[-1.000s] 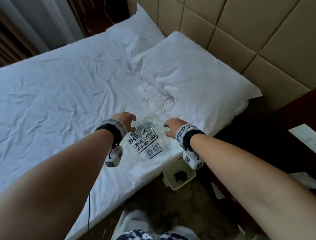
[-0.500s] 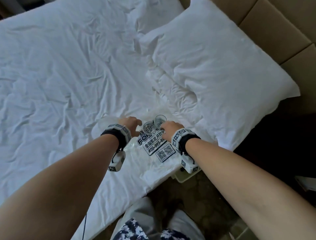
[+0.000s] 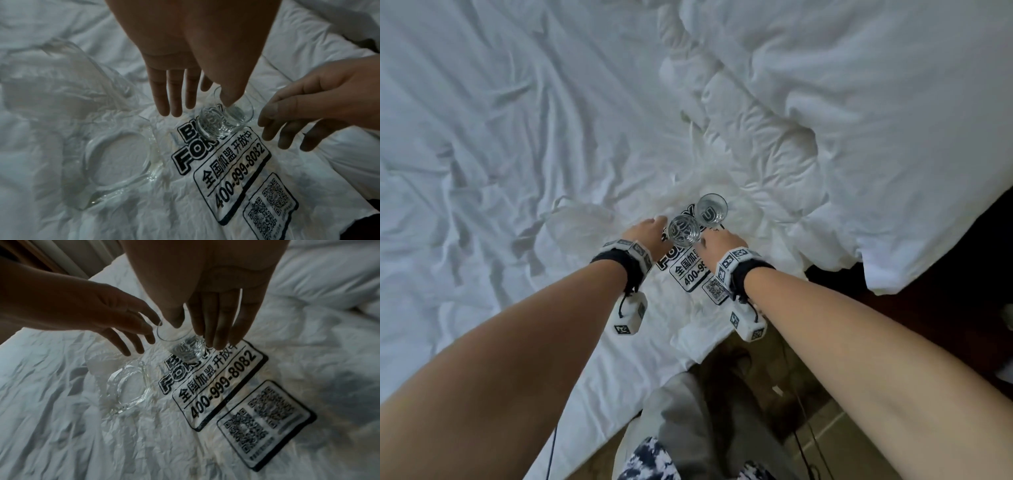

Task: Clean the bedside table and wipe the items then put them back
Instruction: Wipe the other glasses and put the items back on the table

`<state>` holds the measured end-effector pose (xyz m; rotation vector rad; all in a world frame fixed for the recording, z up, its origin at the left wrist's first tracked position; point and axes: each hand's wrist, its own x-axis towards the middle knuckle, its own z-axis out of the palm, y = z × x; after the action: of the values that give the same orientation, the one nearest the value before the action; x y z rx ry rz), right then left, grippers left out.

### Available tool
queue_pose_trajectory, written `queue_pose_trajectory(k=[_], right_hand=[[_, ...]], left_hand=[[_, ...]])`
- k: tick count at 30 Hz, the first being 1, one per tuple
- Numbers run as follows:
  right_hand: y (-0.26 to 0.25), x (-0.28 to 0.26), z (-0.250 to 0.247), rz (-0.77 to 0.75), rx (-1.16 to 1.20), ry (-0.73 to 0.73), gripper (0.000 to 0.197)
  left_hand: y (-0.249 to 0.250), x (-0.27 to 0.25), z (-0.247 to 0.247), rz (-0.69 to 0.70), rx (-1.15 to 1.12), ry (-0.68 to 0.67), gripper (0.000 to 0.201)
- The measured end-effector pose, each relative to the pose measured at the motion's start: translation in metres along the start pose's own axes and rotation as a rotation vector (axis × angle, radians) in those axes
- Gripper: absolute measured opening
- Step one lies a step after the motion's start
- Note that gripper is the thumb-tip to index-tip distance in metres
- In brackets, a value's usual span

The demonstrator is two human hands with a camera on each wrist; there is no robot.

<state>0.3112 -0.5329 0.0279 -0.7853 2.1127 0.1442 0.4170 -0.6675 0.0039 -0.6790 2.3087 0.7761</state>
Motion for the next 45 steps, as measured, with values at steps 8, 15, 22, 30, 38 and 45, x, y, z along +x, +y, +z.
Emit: queue_pose_trajectory(k=[8,15,22,30,38,45], right_hand=[[-0.004,0.034,0.023,0.157,0.314,-0.096,0.040],[-0.011,0.042,0.020,0.249,0.323,-0.151,0.036],[-0.015,0.021,0.007,0.205,0.406,-0.170,0.040],[-0.012,-0.034,-0.043,0.117,0.362,-0.110,0.034],[0.035,-0.126,-0.100,0.088,0.373,-0.028,0.037],[0.105,-0.222,-0.118,0.105,0.455,0.136,0.038]], left_hand=[[0.001,0.034,0.016,-0.095,-0.135,0.007,0.036],[0.001,0.039,0.014,-0.116,-0.158,-0.039,0.038],[0.004,0.015,-0.014,-0.014,-0.126,-0.071,0.042],[0.036,-0.040,-0.061,0.117,-0.161,-0.059,0.052],[0.125,-0.104,-0.089,0.332,0.090,-0.048,0.100],[0.229,-0.152,-0.080,0.495,0.245,0.113,0.093]])
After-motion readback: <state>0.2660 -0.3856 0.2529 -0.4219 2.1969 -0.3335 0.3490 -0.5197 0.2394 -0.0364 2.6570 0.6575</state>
